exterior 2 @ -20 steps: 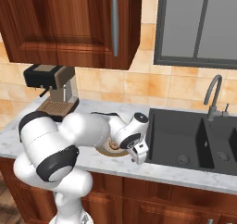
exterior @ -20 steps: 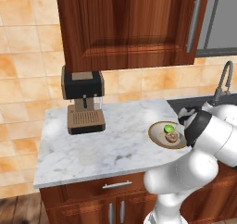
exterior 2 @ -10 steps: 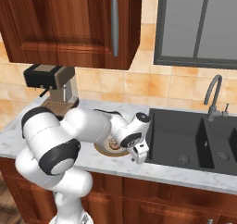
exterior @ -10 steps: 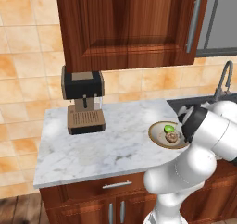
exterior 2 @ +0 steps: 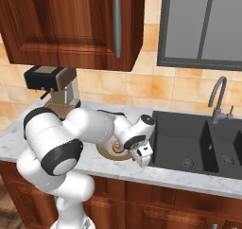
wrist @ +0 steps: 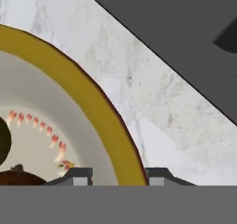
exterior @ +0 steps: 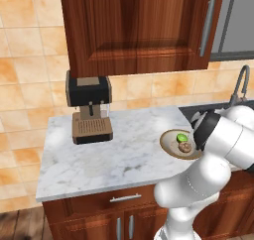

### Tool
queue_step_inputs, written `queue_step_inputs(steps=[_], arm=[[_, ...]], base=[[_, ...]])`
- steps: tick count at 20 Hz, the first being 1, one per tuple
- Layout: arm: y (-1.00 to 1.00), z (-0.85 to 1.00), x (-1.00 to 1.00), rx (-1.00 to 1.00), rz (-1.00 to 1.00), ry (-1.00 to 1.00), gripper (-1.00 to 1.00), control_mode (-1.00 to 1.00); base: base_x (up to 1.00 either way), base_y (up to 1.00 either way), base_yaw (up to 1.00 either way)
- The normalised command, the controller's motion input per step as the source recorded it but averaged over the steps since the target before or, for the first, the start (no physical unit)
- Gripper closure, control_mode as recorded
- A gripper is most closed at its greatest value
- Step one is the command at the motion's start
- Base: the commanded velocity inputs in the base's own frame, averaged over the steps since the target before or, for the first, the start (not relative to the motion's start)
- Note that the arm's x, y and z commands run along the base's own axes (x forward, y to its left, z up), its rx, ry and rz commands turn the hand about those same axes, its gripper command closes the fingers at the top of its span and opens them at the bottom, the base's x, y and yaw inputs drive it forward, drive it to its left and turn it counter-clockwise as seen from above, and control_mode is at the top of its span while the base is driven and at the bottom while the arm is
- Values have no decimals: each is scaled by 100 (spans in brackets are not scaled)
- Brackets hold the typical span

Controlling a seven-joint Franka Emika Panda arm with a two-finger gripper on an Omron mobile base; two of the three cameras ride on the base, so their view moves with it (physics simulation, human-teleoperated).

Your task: Dump the mushroom and kiwi from the bowl so the bowl can be washed. Place the bowl in the sink after clearing the leftovers.

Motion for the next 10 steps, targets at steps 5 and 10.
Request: queue_step_inputs(steps=[5, 10], arm=[[0, 10, -5, 0, 0, -7, 100, -100], [0, 59, -15, 0, -3, -26, 100, -100]], base=[[0, 0, 0], [0, 0, 0]])
